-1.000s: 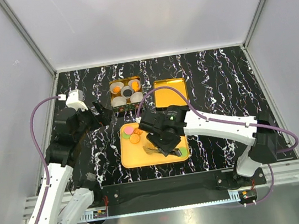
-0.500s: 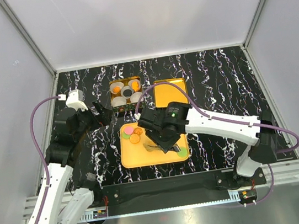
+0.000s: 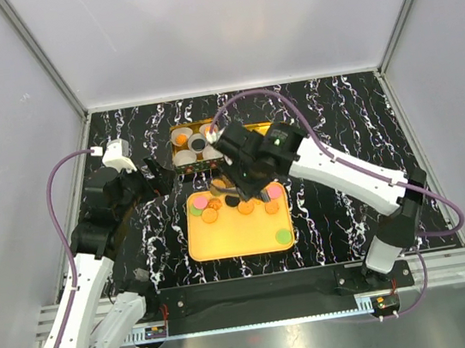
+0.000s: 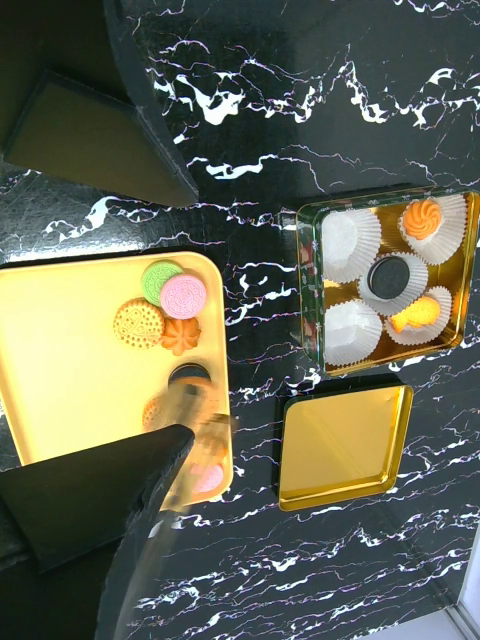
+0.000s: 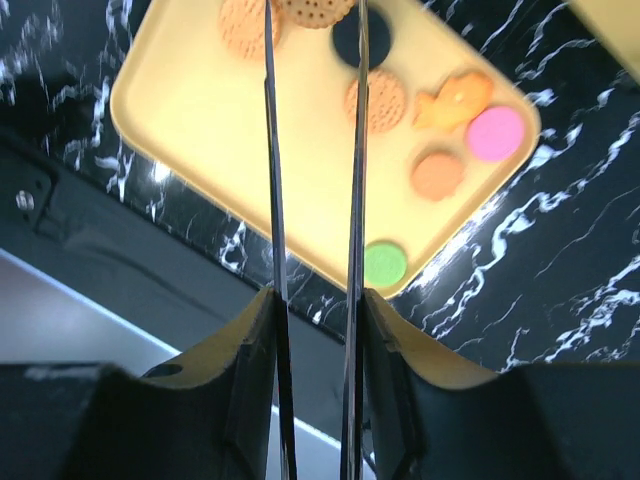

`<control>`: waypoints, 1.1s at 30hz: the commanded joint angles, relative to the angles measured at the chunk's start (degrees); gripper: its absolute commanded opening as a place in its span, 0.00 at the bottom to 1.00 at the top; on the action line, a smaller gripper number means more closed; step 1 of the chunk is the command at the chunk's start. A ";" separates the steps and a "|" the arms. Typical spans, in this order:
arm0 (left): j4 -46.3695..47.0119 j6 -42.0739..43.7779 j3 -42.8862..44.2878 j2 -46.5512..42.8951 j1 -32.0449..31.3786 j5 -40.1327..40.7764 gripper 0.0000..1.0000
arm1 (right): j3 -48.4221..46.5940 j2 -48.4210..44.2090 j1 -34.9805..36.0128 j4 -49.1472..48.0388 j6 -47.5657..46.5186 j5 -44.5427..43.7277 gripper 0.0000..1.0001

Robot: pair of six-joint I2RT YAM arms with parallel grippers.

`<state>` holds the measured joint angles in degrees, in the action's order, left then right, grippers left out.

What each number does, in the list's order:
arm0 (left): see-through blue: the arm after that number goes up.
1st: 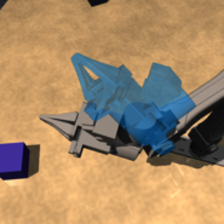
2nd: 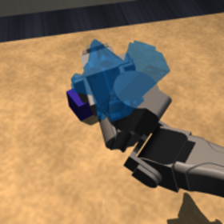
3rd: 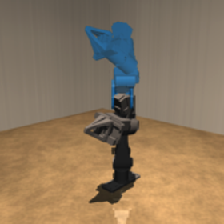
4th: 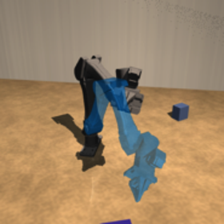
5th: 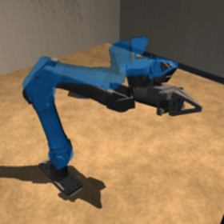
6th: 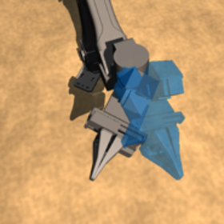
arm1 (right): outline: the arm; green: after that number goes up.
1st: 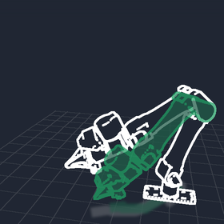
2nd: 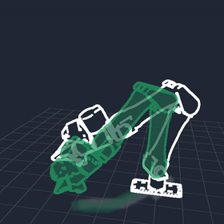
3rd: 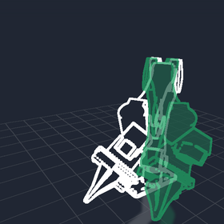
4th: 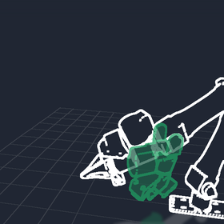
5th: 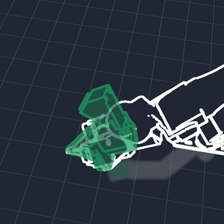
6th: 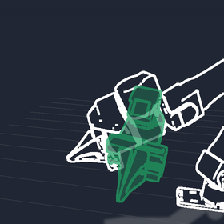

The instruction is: Pack the cookies

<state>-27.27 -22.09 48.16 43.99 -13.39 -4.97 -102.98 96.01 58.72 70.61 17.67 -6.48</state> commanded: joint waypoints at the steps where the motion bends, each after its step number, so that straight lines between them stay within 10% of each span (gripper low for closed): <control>1: 3.10 -0.24 -0.26 -0.48 0.38 -0.92 0.99 | -6.35 2.33 -4.31 -3.19 -3.34 -0.99 0.41; 15: 3.01 -0.15 -0.26 -0.48 0.47 -0.65 0.99 | -28.67 24.73 -10.99 -12.33 -7.91 -2.13 0.41; 33: 3.10 -0.15 -0.35 -0.74 0.47 -1.00 0.99 | -28.94 30.91 -11.08 -17.17 -6.51 1.99 0.42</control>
<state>-27.27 -22.09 48.16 43.99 -13.28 -4.97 -129.99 127.68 48.03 56.40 10.74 -6.09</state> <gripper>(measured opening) 0.988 0.420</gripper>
